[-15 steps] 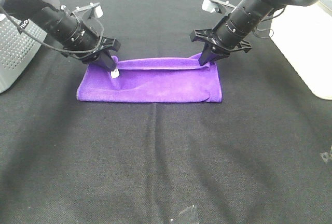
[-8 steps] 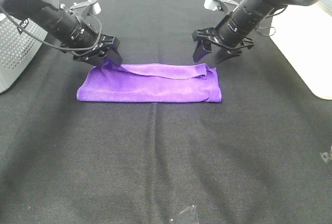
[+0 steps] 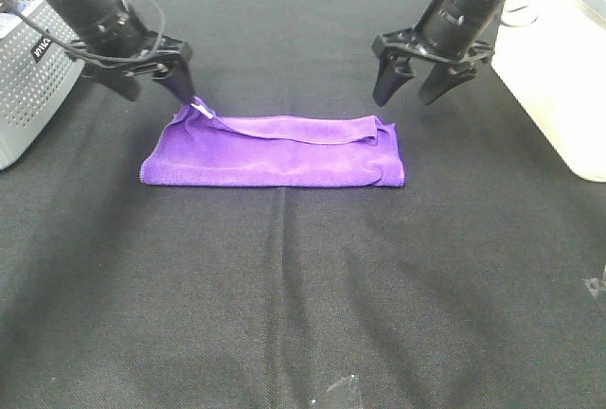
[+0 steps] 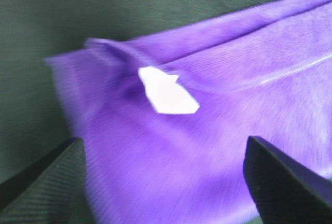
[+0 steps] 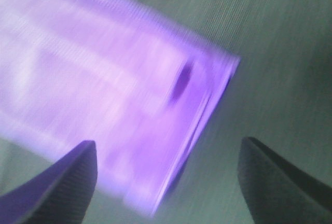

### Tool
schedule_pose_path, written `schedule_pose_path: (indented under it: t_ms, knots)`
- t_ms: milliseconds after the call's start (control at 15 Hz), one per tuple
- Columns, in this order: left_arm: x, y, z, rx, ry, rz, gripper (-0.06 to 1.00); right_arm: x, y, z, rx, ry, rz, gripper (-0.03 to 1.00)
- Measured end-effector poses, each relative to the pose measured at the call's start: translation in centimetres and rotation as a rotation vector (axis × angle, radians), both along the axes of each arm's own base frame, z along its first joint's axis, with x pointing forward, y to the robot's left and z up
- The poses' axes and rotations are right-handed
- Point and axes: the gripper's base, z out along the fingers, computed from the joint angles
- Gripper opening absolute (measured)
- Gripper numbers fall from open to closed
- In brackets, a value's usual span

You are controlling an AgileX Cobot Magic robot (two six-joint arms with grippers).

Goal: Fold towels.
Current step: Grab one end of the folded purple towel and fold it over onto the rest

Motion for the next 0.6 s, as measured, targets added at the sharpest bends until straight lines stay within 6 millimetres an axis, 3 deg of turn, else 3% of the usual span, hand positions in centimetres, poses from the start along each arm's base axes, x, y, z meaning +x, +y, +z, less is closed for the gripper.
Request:
schedule_pose_path:
  t_ms: [133,333,600]
  knots:
    - [0.2,2.0,-0.2,-0.017,0.067,0.034,0.78,-0.8,-0.1,0.2,-0.008,0.080,0.008,0.73]
    - [0.6,5.8,-2.5,-0.171,0.176,0.086,0.78,-1.1,-0.1,0.2,-0.014,0.111,0.000,0.73]
    - [0.7,6.4,-5.0,-0.262,0.226,0.068,0.78,-1.1,-0.1,0.2,-0.013,0.115,-0.008,0.73]
